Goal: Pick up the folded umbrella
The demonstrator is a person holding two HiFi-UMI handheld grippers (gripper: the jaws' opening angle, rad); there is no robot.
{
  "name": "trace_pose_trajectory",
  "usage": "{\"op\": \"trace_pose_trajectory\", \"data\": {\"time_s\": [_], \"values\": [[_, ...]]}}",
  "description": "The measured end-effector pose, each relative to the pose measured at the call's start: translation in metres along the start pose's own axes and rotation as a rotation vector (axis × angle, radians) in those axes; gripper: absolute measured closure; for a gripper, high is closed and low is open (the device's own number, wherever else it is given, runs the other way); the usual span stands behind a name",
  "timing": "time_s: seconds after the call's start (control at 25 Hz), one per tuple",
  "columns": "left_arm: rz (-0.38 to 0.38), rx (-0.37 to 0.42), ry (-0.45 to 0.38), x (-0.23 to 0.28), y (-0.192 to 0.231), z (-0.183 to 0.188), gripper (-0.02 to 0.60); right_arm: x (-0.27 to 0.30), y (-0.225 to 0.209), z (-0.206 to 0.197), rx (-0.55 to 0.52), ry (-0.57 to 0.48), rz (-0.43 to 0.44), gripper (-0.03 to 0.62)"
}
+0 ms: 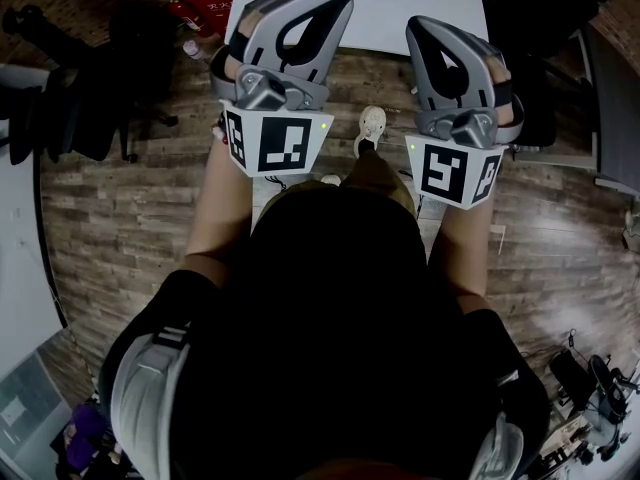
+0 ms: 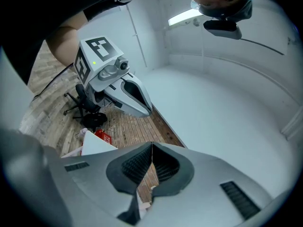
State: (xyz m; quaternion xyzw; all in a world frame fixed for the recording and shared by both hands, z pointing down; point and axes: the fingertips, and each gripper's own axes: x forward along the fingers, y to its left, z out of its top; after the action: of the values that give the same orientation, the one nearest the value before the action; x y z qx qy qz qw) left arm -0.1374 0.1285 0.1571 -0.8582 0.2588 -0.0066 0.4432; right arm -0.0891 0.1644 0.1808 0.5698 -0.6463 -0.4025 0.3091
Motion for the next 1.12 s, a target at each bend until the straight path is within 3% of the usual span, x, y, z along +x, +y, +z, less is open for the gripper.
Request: {"op": "trace_pose_trajectory", "data": {"time_s": [1.12], "values": [[-0.019,0.018,0.094,0.125,0.011,-0.096,0.569,0.122,-0.028,-0.107,0.059,-0.047,0.056,0.565]]}}
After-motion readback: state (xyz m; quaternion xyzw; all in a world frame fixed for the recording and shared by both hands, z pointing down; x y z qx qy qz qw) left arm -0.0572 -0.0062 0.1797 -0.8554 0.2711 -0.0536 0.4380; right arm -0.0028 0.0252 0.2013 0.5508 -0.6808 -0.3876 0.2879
